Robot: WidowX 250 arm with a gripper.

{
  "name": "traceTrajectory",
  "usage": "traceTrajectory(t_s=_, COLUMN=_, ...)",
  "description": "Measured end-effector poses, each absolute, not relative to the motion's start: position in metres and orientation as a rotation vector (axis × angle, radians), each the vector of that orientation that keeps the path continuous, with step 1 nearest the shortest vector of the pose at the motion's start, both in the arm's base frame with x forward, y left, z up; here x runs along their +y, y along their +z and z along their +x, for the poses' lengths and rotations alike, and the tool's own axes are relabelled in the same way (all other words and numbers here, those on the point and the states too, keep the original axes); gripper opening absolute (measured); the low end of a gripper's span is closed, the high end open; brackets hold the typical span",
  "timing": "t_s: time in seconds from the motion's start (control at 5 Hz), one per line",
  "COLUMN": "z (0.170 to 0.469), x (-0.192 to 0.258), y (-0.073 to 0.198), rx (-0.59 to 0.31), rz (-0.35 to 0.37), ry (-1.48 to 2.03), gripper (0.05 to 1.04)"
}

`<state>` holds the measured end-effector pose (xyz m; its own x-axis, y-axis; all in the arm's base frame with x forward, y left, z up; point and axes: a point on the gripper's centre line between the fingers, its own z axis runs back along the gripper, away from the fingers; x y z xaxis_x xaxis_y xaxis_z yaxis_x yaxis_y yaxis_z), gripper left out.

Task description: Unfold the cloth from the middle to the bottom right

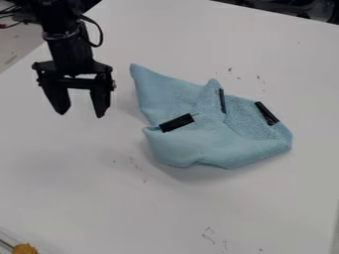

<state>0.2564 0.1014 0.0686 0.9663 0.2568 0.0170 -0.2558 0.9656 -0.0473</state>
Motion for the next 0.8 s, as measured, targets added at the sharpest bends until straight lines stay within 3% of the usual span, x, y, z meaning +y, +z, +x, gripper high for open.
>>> traceTrajectory(t_s=0.4, z=0.256, x=0.088, y=0.067, rx=0.058, rz=-0.017, ry=0.234, gripper=1.0)
traceTrajectory(t_s=0.8, z=0.274, x=0.055, y=0.079, rx=0.067, rz=-0.044, ry=-0.14, gripper=1.0)
